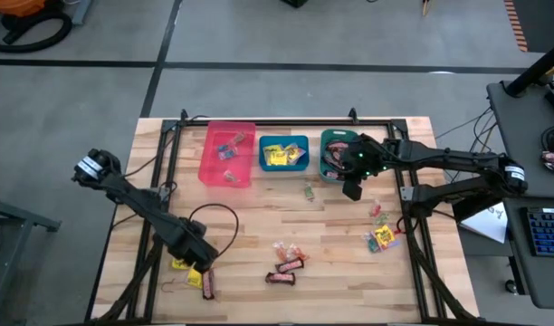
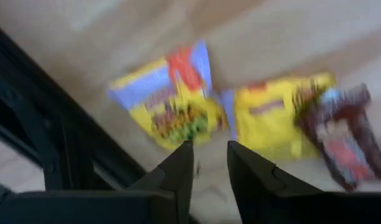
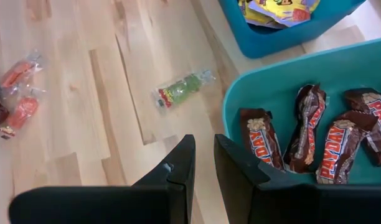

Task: Sort candy
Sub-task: Put the left yellow candy into the blue bin

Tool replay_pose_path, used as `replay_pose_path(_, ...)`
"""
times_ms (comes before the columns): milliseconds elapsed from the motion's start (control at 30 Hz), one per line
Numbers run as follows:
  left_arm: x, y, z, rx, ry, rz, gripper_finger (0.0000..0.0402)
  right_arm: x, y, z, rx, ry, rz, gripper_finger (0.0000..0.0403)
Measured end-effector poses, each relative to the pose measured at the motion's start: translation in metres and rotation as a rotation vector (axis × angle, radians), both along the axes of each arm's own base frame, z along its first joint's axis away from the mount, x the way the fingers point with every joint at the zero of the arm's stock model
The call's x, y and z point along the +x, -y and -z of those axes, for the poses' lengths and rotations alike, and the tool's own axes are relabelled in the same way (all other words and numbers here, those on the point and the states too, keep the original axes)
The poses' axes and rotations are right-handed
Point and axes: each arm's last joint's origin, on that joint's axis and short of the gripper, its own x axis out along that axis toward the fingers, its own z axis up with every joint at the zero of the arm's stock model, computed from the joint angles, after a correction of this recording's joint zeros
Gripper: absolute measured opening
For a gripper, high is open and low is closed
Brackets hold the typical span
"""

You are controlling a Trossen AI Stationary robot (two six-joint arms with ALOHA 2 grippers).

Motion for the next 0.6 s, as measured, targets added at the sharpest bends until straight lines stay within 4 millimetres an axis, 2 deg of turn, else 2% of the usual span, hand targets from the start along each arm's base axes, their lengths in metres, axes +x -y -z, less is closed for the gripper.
replay_pose_path(100,0.003,0.000,0.008,0.080,0.001,-0.019,0.0111,0.000,0.000,0.000,0.000,0.000,0.000,0.0054)
replay_pose_path(367,0.008,0.004,0.028,0.150,-0.070,-0.022,0.0187,0.000,0.000,0.000,0.000,0.000,0.000,0.0054)
replay_pose_path(600,0.010,0.006,0.042,0.182,-0.117,0.005,0.0198,0.000,0.000,0.000,0.000,0.001,0.000,0.0054)
